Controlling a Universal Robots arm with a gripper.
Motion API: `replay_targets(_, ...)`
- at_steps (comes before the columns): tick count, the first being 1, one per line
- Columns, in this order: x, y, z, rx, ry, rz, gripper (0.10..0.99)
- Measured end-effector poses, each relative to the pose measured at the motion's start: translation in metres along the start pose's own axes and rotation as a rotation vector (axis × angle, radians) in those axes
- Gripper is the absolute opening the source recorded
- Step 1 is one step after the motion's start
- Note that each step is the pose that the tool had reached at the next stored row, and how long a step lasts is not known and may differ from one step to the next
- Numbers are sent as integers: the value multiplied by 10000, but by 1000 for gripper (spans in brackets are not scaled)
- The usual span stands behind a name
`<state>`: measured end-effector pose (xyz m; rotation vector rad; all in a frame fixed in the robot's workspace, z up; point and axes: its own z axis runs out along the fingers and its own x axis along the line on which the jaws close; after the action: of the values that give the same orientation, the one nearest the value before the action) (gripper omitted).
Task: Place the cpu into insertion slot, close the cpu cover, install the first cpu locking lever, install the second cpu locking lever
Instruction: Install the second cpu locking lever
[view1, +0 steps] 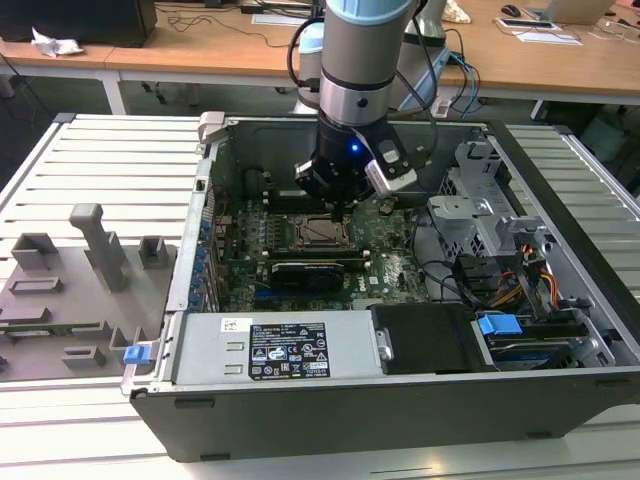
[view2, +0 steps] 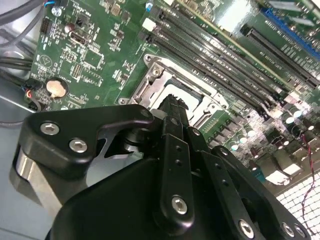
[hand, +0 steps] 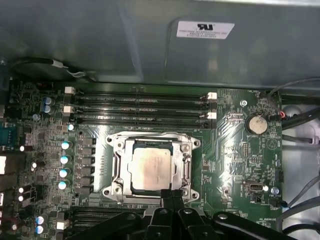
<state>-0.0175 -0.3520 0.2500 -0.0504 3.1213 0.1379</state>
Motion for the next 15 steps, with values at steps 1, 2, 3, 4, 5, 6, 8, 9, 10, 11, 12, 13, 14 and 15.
replay_targets(1, 0, -10, 1, -1, -1, 0, 106)
replay_targets(2, 1, -19, 1, 0, -1, 0, 106)
replay_targets(3, 1, -26, 0, -1, 0, 0, 106)
replay_targets(4, 2, -30, 0, -1, -1, 1, 106)
replay_targets(5, 2, -41, -1, 0, 0, -1, 106)
replay_targets(6, 2, -49, 0, 0, -1, 0, 106)
replay_targets(8, 4, -64, 1, 0, -1, -1, 106)
replay_targets(9, 5, -70, 3, -1, -1, 1, 106)
replay_targets(10, 5, -76, 4, -1, 0, 1, 106)
replay_targets(11, 7, -80, 6, -1, -1, 0, 106)
replay_targets(12, 10, -81, 8, -1, -2, 1, 106)
replay_targets(13, 30, -82, 13, 0, 0, -1, 106)
replay_targets(14, 45, -83, 18, 0, 0, 0, 106)
replay_targets(15, 57, -100, 29, 1, 0, -2, 106)
